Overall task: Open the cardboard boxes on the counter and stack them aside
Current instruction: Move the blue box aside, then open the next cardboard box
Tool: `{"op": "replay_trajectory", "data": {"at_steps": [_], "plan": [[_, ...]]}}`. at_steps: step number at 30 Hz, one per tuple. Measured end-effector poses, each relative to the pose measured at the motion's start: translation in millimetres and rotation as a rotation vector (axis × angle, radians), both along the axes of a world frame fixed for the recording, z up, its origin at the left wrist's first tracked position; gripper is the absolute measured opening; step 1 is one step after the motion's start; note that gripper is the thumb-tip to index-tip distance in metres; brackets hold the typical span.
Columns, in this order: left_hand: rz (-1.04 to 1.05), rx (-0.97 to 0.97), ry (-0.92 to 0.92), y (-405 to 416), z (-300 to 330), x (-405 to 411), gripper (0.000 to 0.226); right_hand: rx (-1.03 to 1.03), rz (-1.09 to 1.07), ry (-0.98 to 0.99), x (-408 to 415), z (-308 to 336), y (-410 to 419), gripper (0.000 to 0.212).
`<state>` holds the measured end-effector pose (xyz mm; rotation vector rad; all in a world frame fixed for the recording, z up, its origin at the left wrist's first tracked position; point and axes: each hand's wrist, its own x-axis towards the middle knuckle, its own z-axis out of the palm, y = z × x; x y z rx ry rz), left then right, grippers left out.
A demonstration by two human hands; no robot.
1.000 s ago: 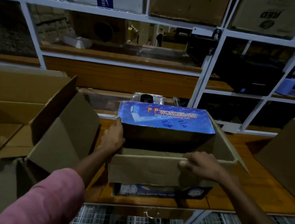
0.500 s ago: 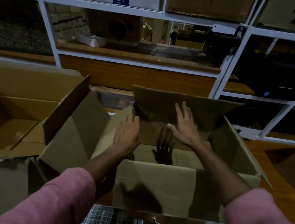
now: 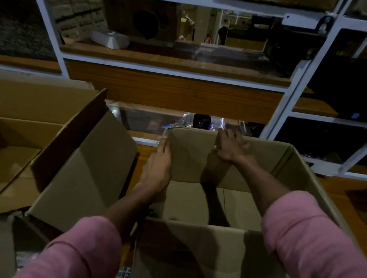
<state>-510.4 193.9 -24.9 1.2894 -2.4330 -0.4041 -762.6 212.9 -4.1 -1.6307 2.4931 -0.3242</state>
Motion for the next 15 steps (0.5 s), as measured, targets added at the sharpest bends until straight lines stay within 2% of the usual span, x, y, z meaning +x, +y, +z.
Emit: {"op": "replay_trajectory", "data": {"at_steps": [4, 6, 8, 11, 13, 15], "plan": [[0.010, 0.001, 0.018, -1, -4, 0, 0.091, -0.014, -0.072, 0.136, 4, -6, -7, 0.043], [0.020, 0.017, 0.029, -2, -3, 1, 0.092, -0.052, -0.073, 0.114, 7, -6, -5, 0.043], [0.043, 0.026, 0.039, -1, -2, 1, 0.088, -0.076, -0.023, 0.019, 7, -8, -1, 0.051], [0.065, -0.011, 0.052, 4, 5, 1, 0.067, -0.078, 0.028, -0.112, 9, -3, 23, 0.070], [0.076, -0.062, 0.050, 7, 9, 3, 0.050, -0.044, 0.072, -0.147, 13, 5, 51, 0.063], [0.081, -0.112, 0.060, 10, 12, 5, 0.035, 0.084, 0.139, -0.190, 22, 15, 85, 0.045]]}}
